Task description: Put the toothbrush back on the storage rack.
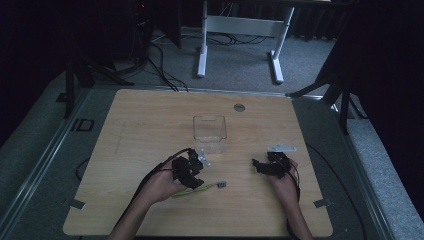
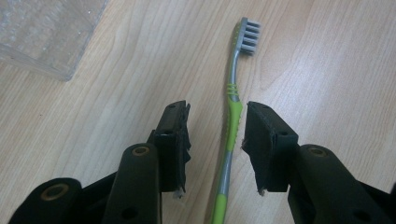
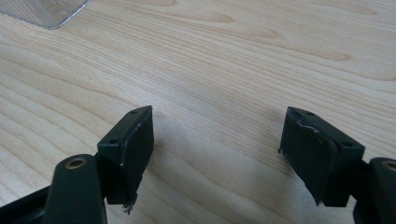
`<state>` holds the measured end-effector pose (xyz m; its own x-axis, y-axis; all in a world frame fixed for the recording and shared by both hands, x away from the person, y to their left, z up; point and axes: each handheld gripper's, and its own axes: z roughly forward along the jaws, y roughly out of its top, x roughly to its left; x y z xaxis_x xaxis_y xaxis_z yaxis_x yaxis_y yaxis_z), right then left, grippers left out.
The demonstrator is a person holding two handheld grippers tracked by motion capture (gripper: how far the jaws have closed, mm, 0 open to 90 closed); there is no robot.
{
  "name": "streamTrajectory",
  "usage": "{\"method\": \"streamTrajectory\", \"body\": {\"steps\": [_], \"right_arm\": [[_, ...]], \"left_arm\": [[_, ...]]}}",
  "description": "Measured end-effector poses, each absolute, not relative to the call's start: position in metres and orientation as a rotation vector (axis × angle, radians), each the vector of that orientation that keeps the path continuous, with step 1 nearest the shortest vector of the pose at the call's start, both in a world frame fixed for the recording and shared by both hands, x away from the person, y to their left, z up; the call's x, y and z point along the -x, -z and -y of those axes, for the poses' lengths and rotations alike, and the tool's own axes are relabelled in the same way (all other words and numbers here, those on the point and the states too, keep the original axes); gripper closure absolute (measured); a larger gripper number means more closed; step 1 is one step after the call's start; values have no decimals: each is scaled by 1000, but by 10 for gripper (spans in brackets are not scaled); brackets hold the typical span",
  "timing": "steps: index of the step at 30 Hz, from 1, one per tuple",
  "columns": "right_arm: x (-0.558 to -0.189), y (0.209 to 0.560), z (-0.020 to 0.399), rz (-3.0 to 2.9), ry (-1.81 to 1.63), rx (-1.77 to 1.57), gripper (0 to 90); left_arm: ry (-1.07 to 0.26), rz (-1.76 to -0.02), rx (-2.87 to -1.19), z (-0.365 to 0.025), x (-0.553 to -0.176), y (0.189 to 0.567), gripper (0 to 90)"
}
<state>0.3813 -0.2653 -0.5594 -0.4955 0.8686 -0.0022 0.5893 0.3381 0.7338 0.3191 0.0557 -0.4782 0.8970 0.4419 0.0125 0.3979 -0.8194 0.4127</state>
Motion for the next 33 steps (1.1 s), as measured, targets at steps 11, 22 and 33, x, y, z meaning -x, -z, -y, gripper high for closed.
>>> {"method": "streamTrajectory", "body": {"steps": [11, 22, 33], "right_arm": [[-381, 559, 265, -2213, -965, -1284, 257], [-381, 559, 265, -2213, -965, -1284, 257], [-381, 559, 265, -2213, -965, -1284, 257]], "left_arm": [[-151, -626, -2674, -52, -320, 480, 622], [-138, -617, -2711, -46, -319, 485, 629], [-124, -611, -2762, -39, -318, 492, 675]]}}
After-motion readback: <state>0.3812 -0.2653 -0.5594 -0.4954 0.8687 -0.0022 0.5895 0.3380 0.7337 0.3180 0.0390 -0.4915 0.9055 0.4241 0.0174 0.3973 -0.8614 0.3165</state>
